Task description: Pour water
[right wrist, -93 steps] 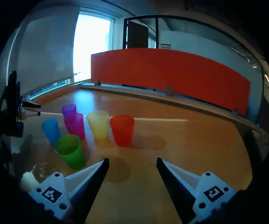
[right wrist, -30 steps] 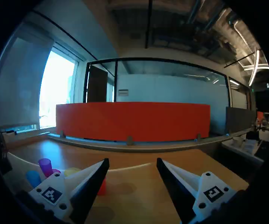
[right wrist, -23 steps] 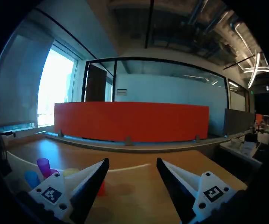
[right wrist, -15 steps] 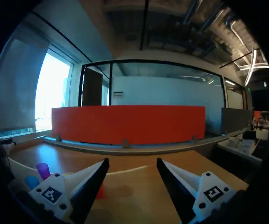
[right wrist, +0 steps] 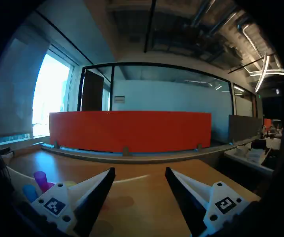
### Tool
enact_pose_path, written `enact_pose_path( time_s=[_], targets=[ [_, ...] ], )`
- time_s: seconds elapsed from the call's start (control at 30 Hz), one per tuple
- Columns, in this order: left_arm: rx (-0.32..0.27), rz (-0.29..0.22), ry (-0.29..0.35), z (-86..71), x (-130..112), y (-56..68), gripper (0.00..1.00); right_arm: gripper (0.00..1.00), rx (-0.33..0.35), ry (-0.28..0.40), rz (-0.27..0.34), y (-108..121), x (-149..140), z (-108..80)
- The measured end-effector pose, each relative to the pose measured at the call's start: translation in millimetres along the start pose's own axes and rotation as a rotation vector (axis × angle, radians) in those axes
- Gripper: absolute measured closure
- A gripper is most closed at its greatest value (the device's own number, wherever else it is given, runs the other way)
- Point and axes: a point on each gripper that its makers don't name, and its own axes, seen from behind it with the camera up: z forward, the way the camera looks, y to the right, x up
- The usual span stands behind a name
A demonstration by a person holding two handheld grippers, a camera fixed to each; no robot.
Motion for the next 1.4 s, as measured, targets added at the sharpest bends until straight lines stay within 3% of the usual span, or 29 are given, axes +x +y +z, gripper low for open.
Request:
enact_pose_path(
  time_s=[0.67, 1.07, 1.4],
  targets=[
    [0.002, -0.005, -0.015, -2.9, -18, 9.5, 0.12, 0.02, -0.028, 0.001, -0.034, 7, -5, 5.6],
    [-0.021, -0.006, -0.025, -4.7, -31, 22.8, 0.12, 0.02, -0.029, 0.013, -0.055, 8, -4, 5.4],
    [-0.028, -0.029, -0.047, -3.6, -38, 24.4, 0.12, 0.02, -0.028, 0.016, -0.058, 8, -1, 6.5]
  ],
)
